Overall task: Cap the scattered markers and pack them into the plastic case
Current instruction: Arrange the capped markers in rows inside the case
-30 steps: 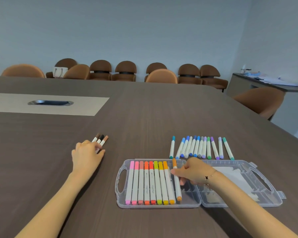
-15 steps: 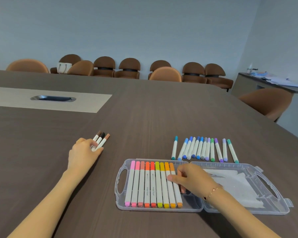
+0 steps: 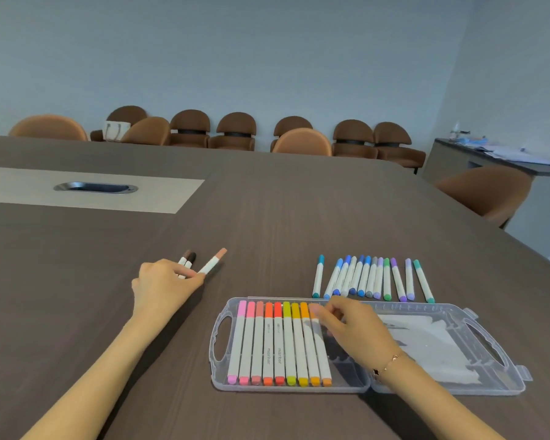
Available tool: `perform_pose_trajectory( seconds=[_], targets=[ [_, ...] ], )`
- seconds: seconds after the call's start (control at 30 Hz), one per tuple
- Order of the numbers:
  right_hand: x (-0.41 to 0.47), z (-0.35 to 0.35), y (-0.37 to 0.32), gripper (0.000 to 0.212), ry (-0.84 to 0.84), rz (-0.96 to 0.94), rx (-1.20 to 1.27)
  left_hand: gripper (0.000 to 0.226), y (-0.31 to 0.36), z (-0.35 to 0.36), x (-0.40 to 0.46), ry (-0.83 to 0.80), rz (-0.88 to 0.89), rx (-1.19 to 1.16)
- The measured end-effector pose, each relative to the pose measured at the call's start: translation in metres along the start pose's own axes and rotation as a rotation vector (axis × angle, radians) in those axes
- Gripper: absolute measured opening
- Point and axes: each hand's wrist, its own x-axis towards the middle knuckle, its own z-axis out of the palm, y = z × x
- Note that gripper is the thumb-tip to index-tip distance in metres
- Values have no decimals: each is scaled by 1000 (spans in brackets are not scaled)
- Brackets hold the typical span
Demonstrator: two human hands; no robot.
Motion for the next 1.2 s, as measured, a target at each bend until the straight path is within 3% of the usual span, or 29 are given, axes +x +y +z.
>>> perform_pose_trajectory(
  seconds=[0.1,0.2,0.37,0.5,0.57,0.7,0.8,1.0,1.2],
  targets=[
    [1,-7,-16,25,103,1,235,8,36,-9,-26,-259,-81,-378],
    [1,-12,-40,22,-35,23,468,7,61,-4,-55,-450,-14,-437],
    [1,-4,-56,23,-114,17,575,6,70,5,-75,-542,74,-520],
    [1,-15,-49,29,-168,143,575,14,67,9,-74,-590,146,-470],
    [3,-28,-39,29,-187,207,501,12,56,11,-62,-478,206,-368],
    [-1,-45,-25,31,-376,277,213,9,14,18,-24,-52,340,-71],
    [1,-43,-17,34,-435,287,120,15,-13,15,1,85,276,59],
    [6,-38,-9,35,-422,260,31,22,-34,21,14,22,161,141],
    [3,-29,0,34,-384,211,-13,20,-33,25,14,23,159,143]
  ],
)
